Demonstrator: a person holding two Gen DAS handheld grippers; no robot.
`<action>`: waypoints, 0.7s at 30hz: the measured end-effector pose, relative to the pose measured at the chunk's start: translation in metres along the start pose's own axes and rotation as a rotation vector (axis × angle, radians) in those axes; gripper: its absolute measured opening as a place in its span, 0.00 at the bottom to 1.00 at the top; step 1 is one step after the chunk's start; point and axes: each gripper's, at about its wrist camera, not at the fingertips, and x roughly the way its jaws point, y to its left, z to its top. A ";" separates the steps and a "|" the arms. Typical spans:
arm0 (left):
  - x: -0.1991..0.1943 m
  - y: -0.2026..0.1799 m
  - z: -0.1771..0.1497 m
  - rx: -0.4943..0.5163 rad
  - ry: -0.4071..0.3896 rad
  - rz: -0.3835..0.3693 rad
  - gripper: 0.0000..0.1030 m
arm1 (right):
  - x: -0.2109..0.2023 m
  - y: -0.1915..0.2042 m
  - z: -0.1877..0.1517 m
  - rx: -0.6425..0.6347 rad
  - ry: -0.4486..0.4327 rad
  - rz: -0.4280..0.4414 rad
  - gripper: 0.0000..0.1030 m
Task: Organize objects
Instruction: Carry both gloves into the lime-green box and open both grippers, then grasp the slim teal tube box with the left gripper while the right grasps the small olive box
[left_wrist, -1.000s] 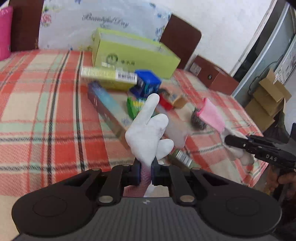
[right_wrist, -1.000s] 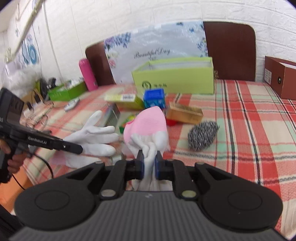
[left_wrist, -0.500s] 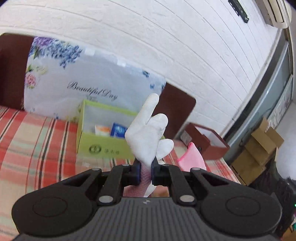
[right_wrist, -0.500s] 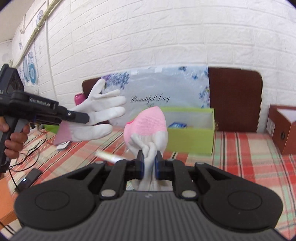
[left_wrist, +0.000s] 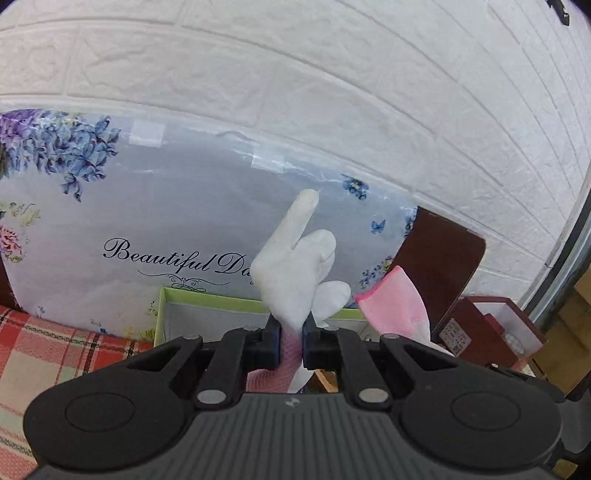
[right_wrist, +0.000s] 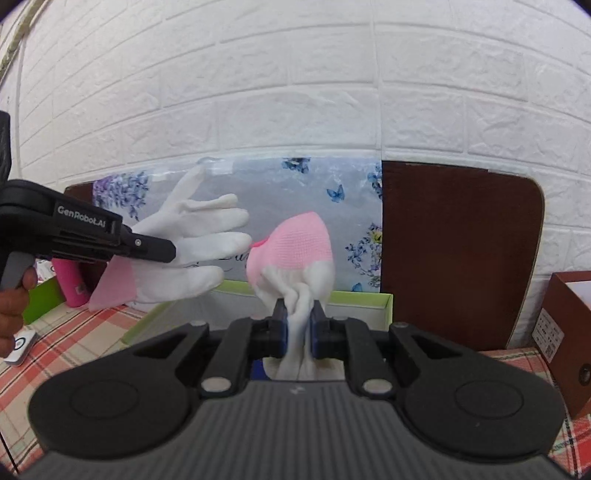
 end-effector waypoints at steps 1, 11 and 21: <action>0.009 0.003 -0.001 -0.001 0.017 0.004 0.09 | 0.013 -0.003 -0.002 0.001 0.017 0.001 0.11; 0.044 0.027 -0.021 0.044 0.027 0.179 0.78 | 0.067 -0.010 -0.026 -0.021 0.113 -0.014 0.77; -0.018 0.011 -0.023 0.058 -0.013 0.159 0.79 | -0.012 -0.011 0.000 0.062 -0.035 -0.017 1.00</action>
